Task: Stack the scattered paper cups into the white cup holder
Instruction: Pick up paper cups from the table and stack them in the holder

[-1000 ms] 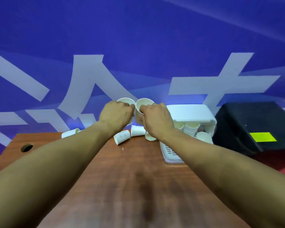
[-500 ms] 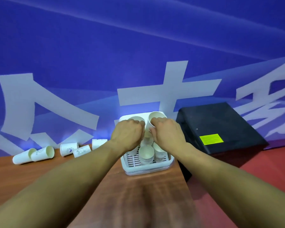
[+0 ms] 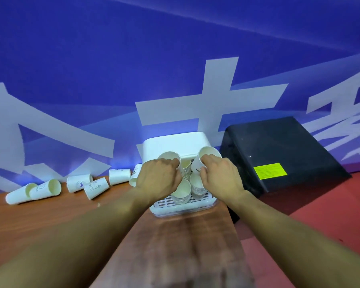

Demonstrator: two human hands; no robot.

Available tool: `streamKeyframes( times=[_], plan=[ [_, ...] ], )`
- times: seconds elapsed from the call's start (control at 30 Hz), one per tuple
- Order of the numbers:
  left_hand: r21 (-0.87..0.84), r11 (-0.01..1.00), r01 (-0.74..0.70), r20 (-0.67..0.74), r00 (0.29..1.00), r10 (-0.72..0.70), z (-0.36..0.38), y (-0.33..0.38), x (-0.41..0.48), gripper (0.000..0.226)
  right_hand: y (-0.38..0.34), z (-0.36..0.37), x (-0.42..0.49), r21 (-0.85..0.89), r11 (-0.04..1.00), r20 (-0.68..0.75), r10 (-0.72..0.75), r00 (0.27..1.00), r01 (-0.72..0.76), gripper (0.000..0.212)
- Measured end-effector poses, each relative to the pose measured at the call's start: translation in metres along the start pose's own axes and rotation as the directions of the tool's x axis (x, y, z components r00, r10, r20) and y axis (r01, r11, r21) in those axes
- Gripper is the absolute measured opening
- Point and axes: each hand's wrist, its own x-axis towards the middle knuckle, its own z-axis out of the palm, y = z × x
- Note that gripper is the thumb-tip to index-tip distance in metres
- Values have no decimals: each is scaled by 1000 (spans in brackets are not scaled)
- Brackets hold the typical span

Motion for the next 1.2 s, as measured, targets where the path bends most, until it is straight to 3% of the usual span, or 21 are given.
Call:
streamKeyframes(
  times=[0.17,0.33,0.4,0.57,0.77,1.2],
  plan=[
    [-13,1000,-19,63,998,20,20,-3,-1,22,4,21,-3,-11,998,29,-60,998,61,24],
    [83,977,-197,136,973,185,43,5,-2,21,9,46,-7,-44,992,112,-115,987,120,27],
    [34,972,-232,193,956,221,55,7,-2,17,13,58,-9,-29,991,161,-121,979,128,26],
    [48,973,-226,349,916,196,70,17,-2,8,16,90,-12,4,989,332,-143,932,151,28],
    [49,985,-166,450,884,126,78,21,1,18,19,115,-21,105,980,376,-199,905,171,15],
    [-92,992,-91,399,909,120,113,15,-1,21,16,130,-20,148,985,411,-142,901,88,22]
  ],
)
